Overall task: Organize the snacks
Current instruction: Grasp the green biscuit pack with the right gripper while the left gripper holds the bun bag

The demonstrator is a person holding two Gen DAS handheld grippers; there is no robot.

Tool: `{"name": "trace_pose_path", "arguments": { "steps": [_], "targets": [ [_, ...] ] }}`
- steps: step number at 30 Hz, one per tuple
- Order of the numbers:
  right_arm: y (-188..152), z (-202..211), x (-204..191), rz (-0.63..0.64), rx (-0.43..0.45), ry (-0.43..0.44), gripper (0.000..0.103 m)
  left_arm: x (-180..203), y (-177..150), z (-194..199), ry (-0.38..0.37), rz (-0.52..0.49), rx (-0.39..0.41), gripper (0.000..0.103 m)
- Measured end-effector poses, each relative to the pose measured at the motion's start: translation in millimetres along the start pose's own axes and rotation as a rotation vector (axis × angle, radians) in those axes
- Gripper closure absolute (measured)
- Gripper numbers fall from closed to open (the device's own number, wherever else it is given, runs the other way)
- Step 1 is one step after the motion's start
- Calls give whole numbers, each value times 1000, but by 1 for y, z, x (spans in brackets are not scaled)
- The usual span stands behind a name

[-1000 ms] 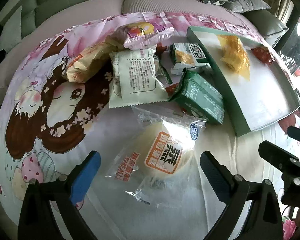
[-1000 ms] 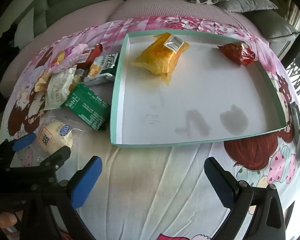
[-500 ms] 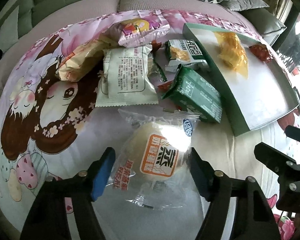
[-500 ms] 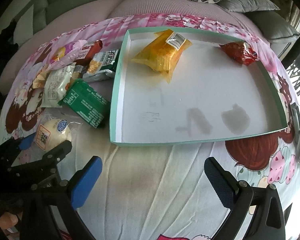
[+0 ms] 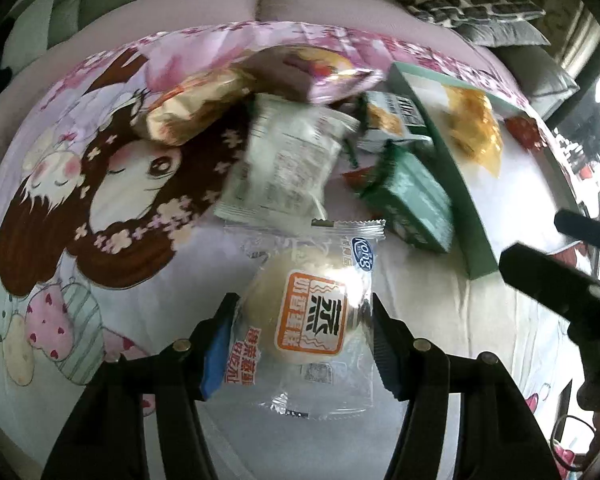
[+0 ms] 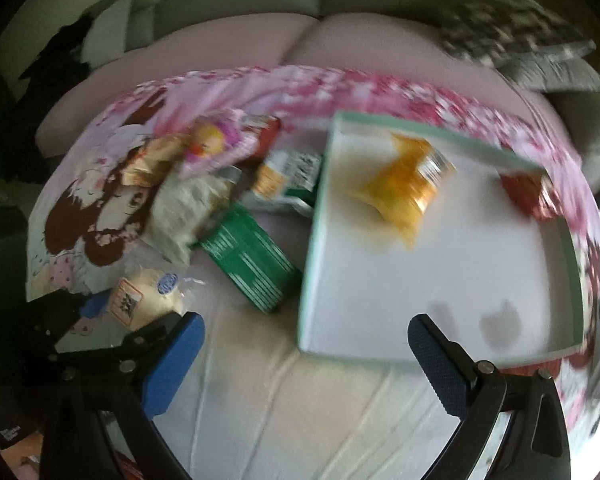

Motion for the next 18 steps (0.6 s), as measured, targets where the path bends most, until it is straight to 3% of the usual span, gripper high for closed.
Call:
{"name": "trace_pose_path", "arguments": {
  "steps": [4, 15, 18],
  "targets": [
    [13, -9, -17, 75, -5, 26, 4, -10, -2, 1, -7, 29, -1, 40],
    [27, -50, -41, 197, -103, 106, 39, -32, -4, -1, -14, 80, -6, 40],
    [30, -57, -41, 206, -115, 98, 40, -34, -4, -2, -21, 87, -8, 40]
  ]
}}
Point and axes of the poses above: each gripper's, at about its wrist camera, not at the fingertips, and z roughly against the way its jaws point, x to its right, y to its top, the point moved 3 cm from there along -z, roughly the way its jaws point, and after that the axes turned 8 degrees about y, right-handed, at the moved point
